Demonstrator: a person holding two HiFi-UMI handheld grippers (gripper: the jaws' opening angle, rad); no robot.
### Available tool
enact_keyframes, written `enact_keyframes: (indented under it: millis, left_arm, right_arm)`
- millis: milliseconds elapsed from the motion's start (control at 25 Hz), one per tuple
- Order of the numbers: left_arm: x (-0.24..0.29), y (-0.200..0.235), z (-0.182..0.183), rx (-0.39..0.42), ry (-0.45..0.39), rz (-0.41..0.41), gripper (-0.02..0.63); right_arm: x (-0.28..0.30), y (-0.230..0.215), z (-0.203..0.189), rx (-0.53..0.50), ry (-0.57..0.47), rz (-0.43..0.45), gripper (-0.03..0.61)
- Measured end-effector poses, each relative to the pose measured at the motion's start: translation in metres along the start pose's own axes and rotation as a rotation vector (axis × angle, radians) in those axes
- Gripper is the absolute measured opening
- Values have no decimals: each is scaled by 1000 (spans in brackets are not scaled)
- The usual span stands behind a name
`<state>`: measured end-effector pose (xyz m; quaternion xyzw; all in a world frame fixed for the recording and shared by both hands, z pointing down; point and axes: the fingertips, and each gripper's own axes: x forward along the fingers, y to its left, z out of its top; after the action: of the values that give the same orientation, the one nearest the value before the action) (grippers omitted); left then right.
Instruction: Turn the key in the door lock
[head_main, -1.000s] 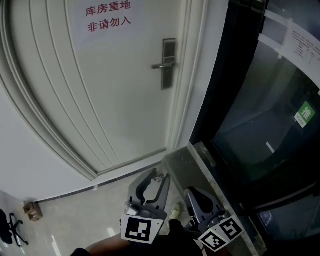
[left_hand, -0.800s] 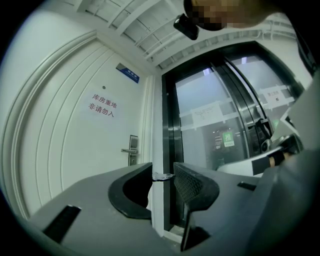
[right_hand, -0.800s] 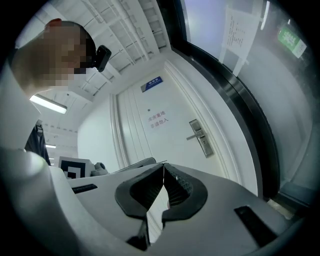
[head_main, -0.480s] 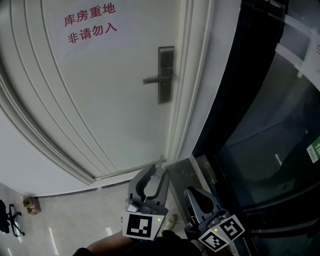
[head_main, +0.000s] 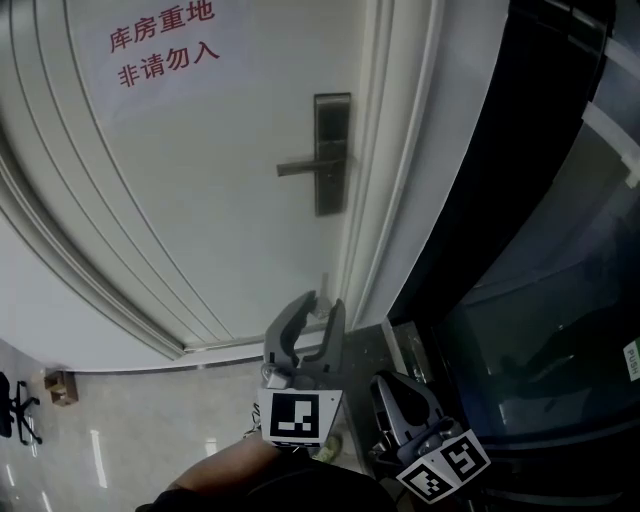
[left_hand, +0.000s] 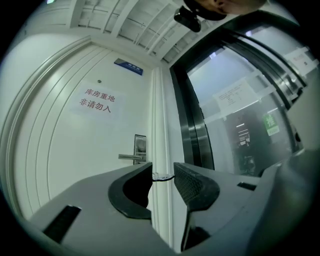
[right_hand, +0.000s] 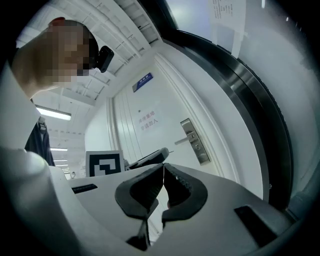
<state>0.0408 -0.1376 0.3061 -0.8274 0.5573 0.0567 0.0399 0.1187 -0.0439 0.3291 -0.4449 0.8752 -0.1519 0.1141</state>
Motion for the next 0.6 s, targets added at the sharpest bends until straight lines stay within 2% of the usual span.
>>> enact_keyframes:
  millis: [280,600]
  left_arm:
    - [46,9,-14,7,2,23,132]
    - [126,33,-32,44,-17,64,132]
  right_arm:
    - [25,-20,3,-6,18,15,12]
    - [61,-64,16,-22,25,-33,12]
